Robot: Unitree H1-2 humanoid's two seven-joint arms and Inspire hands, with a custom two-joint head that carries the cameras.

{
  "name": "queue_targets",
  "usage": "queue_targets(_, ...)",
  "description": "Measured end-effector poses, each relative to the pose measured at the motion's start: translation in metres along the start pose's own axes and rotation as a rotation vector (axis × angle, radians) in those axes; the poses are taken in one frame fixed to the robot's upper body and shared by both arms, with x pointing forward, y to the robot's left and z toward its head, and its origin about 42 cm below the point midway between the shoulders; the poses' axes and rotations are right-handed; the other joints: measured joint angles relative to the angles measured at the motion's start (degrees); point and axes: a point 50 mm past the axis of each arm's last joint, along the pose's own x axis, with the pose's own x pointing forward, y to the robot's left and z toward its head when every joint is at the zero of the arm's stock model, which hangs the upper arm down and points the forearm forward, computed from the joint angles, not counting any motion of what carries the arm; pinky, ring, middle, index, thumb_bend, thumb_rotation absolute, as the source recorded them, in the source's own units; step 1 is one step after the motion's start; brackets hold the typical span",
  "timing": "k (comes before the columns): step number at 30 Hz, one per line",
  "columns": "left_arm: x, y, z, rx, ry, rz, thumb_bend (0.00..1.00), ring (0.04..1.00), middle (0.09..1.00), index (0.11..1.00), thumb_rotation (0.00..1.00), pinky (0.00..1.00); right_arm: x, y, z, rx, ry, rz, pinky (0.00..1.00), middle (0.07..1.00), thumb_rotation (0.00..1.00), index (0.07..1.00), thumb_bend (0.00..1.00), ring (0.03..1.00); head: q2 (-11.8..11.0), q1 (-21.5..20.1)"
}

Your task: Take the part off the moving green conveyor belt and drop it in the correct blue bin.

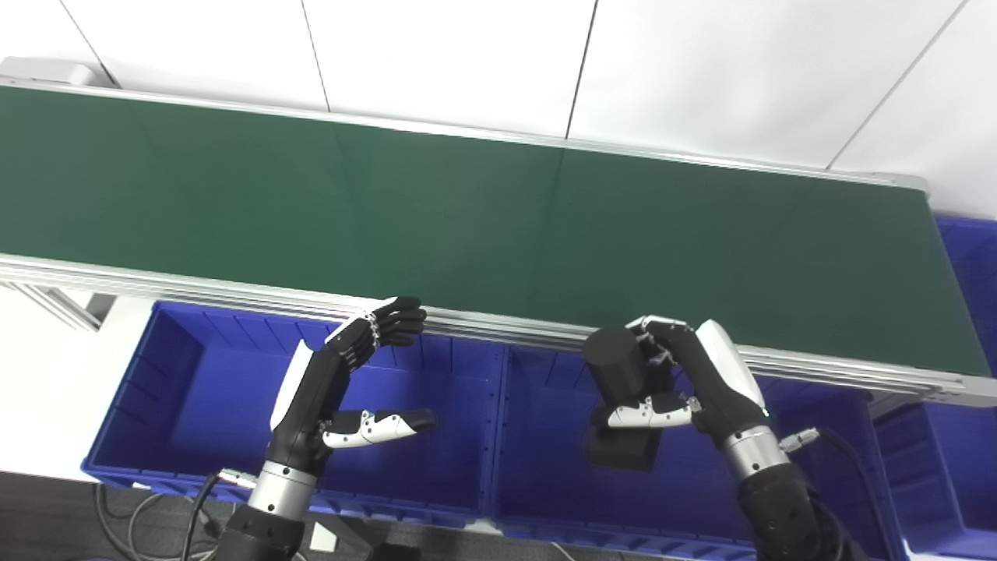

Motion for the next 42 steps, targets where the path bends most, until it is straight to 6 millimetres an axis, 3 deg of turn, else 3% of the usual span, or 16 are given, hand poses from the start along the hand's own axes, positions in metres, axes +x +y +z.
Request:
queue_targets(6,0.001,0.005,0.001,-0.009,-0.005,0.002,0.79,0.719,0.756,0.781,0.37,0.68,0.008,0.013,-0.004,-0.136,0.029,0.093,0.29,0.511,0.00,0.492,0.51,0.402,0.1,-0.9)
queue_targets(8,0.001,0.006,0.001,-0.006,-0.005,-0.002,0.80,0.719,0.756,0.781,0.38,0.68,0.011,0.018,-0.004,-0.182,0.050,0.124,0.21,0.504,0.00,0.490,0.52,0.408,0.1,-1.1)
queue_targets(11,0.001,0.008,0.001,-0.003,-0.005,-0.001,0.80,0.713,0.752,0.780,0.39,0.67,0.015,0.023,-0.003,-0.220,0.058,0.164,0.18,0.500,0.00,0.490,0.52,0.417,0.1,-1.2)
queue_targets(18,0.002,0.009,0.001,-0.001,-0.007,0.003,0.79,0.715,0.758,0.785,0.38,0.68,0.021,0.031,-0.006,-0.294,0.075,0.216,0.26,0.510,0.00,0.493,0.51,0.410,0.4,-1.5)
queue_targets(19,0.002,0.009,0.001,0.000,-0.007,0.004,0.79,0.714,0.757,0.785,0.38,0.68,0.021,0.031,-0.006,-0.300,0.076,0.216,0.29,0.516,0.00,0.493,0.51,0.415,0.4,-1.7)
queue_targets(20,0.002,0.009,0.001,0.000,-0.007,0.004,0.79,0.715,0.758,0.785,0.38,0.68,0.022,0.031,-0.005,-0.314,0.079,0.220,0.39,0.498,0.00,0.503,0.51,0.505,0.4,-1.7)
queue_targets(21,0.002,0.009,0.001,0.000,-0.007,0.004,0.79,0.715,0.758,0.784,0.39,0.68,0.023,0.031,-0.005,-0.329,0.087,0.235,0.50,0.634,0.08,0.500,0.51,0.612,0.4,-1.6)
queue_targets(24,0.002,0.009,0.001,0.001,-0.009,0.002,0.78,0.717,0.758,0.785,0.38,0.68,0.027,0.035,-0.007,-0.360,0.143,0.297,0.62,0.764,0.13,0.498,0.50,0.717,0.5,-1.5)
queue_targets(25,0.002,0.009,0.001,0.001,-0.008,0.002,0.78,0.716,0.759,0.786,0.38,0.68,0.027,0.036,-0.008,-0.367,0.157,0.308,0.63,0.800,0.14,0.688,0.54,0.742,0.5,-1.6)
queue_targets(26,0.002,0.009,0.001,0.001,-0.007,0.003,0.78,0.716,0.759,0.786,0.38,0.68,0.028,0.037,-0.008,-0.371,0.169,0.318,0.64,0.803,0.14,0.707,0.54,0.745,0.5,-1.6)
queue_targets(27,0.002,0.009,0.001,0.001,-0.007,0.002,0.78,0.716,0.759,0.786,0.38,0.68,0.028,0.037,-0.008,-0.382,0.178,0.326,0.63,0.834,0.21,0.775,0.58,0.772,0.5,-1.6)
queue_targets(34,0.002,0.008,0.001,0.000,-0.009,-0.011,0.79,0.714,0.756,0.780,0.38,0.67,0.029,0.038,-0.008,-0.448,0.187,0.380,0.67,0.870,0.47,0.836,0.70,0.842,0.7,-1.3)
queue_targets(39,0.002,0.007,0.001,-0.003,-0.009,-0.014,0.78,0.717,0.754,0.778,0.36,0.68,0.027,0.032,-0.005,-0.443,0.178,0.361,0.66,0.862,0.51,0.834,0.79,0.835,0.9,-1.0)
queue_targets(42,0.002,0.006,0.001,-0.005,-0.010,-0.017,0.79,0.715,0.755,0.777,0.38,0.67,0.019,0.027,0.000,-0.404,0.162,0.327,0.67,0.852,0.50,0.828,0.78,0.829,1.0,-0.8)
